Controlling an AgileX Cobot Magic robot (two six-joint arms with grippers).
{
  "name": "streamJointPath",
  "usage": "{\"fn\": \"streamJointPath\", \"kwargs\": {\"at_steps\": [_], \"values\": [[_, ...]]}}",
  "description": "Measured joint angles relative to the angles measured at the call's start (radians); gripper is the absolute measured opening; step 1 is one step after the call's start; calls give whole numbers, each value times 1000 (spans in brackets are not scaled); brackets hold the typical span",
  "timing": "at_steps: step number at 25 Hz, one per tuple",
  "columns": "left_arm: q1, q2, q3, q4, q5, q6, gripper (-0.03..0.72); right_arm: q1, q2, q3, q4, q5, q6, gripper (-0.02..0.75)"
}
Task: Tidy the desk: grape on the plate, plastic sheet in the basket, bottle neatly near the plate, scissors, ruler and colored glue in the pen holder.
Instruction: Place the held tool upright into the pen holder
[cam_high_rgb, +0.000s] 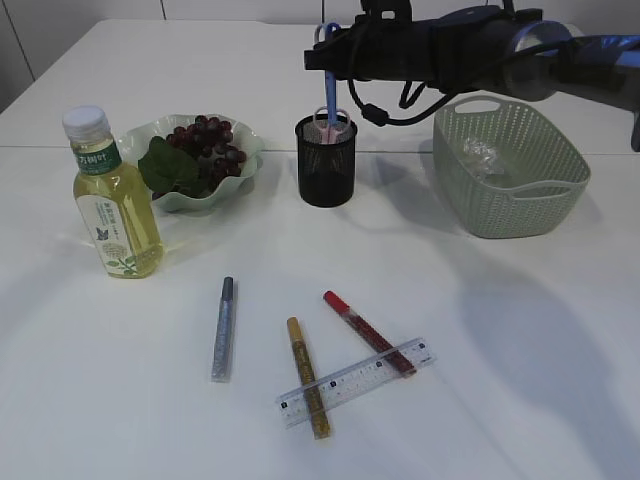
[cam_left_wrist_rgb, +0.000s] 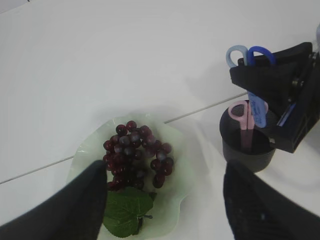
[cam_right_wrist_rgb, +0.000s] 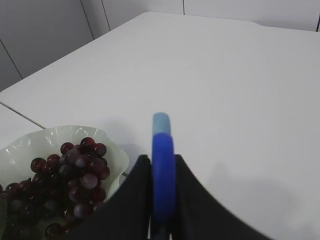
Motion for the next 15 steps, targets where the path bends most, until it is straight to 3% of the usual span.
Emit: {"fn": "streamJointPath", "kwargs": {"at_steps": [8,15], "values": [[0,0,0,0,-2,0,529,0,0,0,0,0,0,123],[0,0,0,0,-4,-1,529,0,0,0,0,63,0,335]]}}
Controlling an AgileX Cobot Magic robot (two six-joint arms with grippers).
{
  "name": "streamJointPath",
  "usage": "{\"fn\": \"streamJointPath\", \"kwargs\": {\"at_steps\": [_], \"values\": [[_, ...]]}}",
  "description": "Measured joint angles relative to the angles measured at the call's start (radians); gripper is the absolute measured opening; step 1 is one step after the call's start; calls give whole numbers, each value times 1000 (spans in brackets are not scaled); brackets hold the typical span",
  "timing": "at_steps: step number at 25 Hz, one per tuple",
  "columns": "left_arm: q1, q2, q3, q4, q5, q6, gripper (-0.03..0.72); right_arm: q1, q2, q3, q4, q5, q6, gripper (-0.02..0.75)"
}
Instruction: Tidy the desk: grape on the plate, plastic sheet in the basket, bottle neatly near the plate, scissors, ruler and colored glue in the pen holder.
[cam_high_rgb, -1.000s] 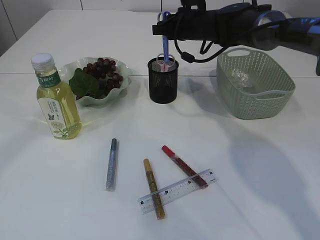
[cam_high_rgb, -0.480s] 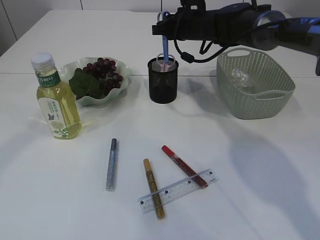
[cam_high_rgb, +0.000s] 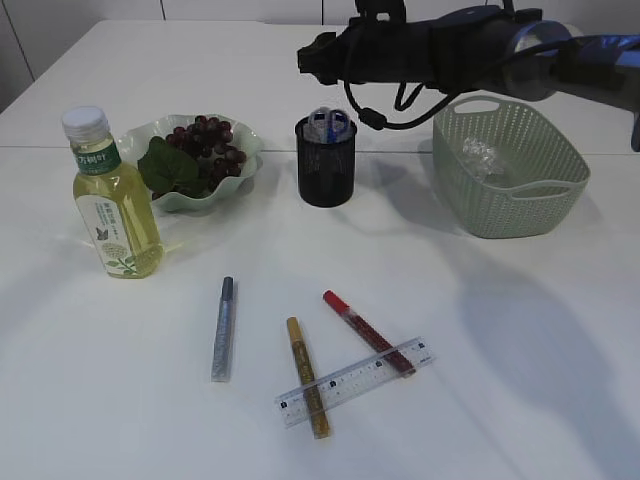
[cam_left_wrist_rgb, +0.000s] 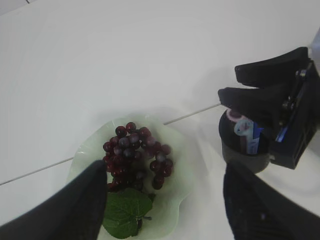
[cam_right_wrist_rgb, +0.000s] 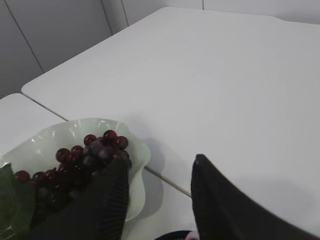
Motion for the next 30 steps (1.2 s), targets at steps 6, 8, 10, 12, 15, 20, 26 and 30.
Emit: {"fn": "streamJointPath", "kwargs": {"at_steps": [6,8,10,12,15,20,26,30], "values": [[0,-4,0,0,-1,0,529,0,-8,0,-22,58,0,377],[0,-4,0,0,-1,0,529,0,-26,0,-54,82,0,377],[0,-4,0,0,-1,0,529,0,-49,0,-97,114,22,377],[0,-4,0,0,-1,-2,529,0,-76,-2,-172,162,80,377],[0,-6,0,-19,-1,-2,529,0,-119,-2,-341,268,217,377],[0,-10,0,-101,0,-2,528,-15,-195,-2,-656,483,499,377],[0,-42,0,-183,4,-4,528,-76,-256,-5,-922,715,814,377],[0,-89,0,-242,23,-4,525,-99,-262,-5,-1055,842,993,377]]}}
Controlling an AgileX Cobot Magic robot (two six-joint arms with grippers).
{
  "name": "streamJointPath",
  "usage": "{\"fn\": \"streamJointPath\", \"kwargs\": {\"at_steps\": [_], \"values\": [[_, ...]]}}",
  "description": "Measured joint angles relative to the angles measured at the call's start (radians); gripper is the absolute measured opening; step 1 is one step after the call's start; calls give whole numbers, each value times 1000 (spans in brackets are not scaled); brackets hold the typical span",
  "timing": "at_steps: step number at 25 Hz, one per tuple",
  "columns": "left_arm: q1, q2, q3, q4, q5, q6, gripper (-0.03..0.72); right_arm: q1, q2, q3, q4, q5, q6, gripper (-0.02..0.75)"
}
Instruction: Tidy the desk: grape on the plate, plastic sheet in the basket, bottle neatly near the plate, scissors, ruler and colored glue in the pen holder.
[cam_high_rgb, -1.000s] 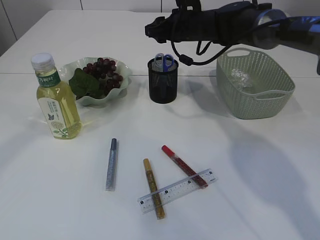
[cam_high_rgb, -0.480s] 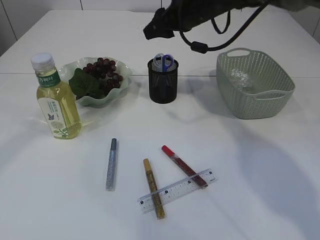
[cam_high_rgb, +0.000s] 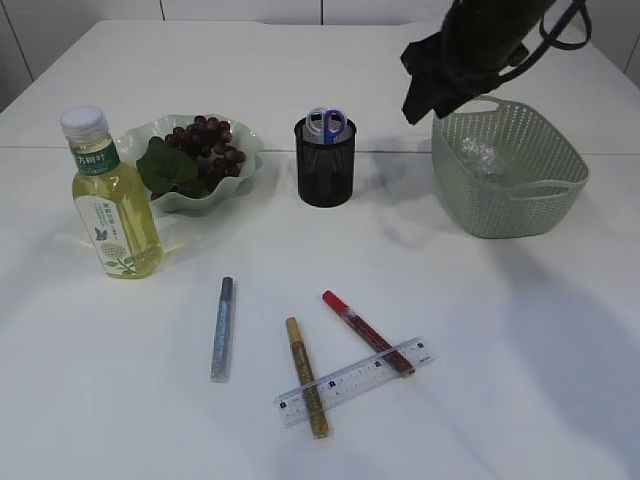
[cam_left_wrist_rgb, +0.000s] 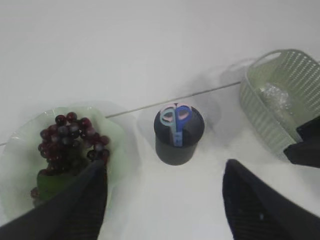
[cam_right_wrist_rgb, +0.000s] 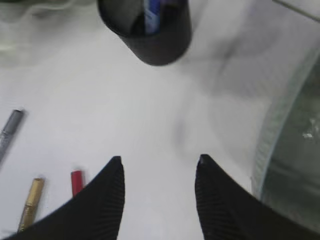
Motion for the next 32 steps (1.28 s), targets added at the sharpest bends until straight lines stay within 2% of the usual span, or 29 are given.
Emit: {"fn": "streamJointPath", "kwargs": {"at_steps": [7,12,18,25,28,32], "values": [[0,-77,0,-52,152,0,522,-1,-13,0,-238,30,271,367],[0,-127,0,-59,298,8,519,-3,-63,0,-265,34,342,366],[0,-187,0,-175,320,18,517,-3,-137,26,-267,35,372,365],[0,-237,12,-316,324,51,509,-3,-305,273,-267,35,384,365],[0,-263,57,-378,324,89,509,-3,-402,410,-265,35,384,365],[0,-309,158,-405,324,135,508,-3,-540,555,-265,35,384,365]]}}
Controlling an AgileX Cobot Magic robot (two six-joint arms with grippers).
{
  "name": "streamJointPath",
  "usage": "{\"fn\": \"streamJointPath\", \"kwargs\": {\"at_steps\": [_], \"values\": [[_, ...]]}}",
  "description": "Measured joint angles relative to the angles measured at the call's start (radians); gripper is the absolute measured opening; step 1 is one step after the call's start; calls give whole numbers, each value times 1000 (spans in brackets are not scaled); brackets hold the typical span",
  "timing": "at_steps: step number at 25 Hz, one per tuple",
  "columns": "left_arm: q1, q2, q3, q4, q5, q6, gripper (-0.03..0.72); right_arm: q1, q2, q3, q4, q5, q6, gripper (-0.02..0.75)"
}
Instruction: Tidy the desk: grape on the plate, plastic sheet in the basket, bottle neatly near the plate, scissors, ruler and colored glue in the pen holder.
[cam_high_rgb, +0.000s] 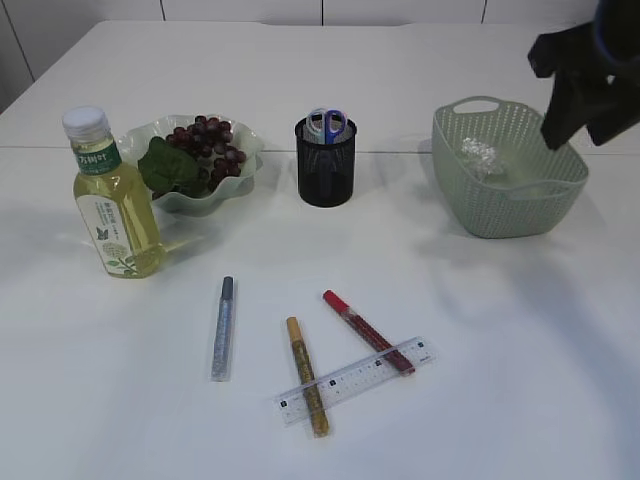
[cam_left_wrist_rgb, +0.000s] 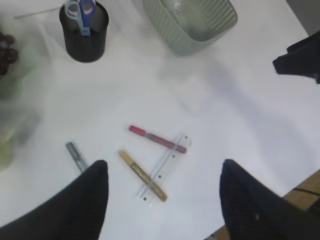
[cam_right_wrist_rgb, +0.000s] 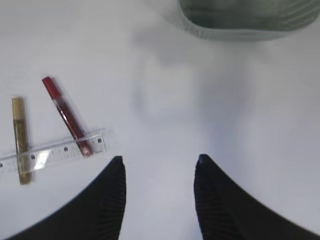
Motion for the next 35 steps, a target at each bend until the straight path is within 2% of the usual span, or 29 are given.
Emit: {"fn": "streamJointPath", "kwargs": {"at_steps": [3,7,12,18,23,35], "values": [[-6,-25,95,-27,0,46,508,0,-96,96,17,0,6,365],[-81,-23,171,-18,0,113,507,0,-205,192,65,0,10,363],[-195,54,183,44,-4,177,507,0,-299,263,105,2,14,363],[-271,217,183,101,-16,187,533,0,-352,279,130,2,17,363],[-306,348,183,131,-24,187,559,0,-367,279,136,2,17,363],[-316,587,168,184,-39,199,573,0,-368,279,119,2,13,363]]}}
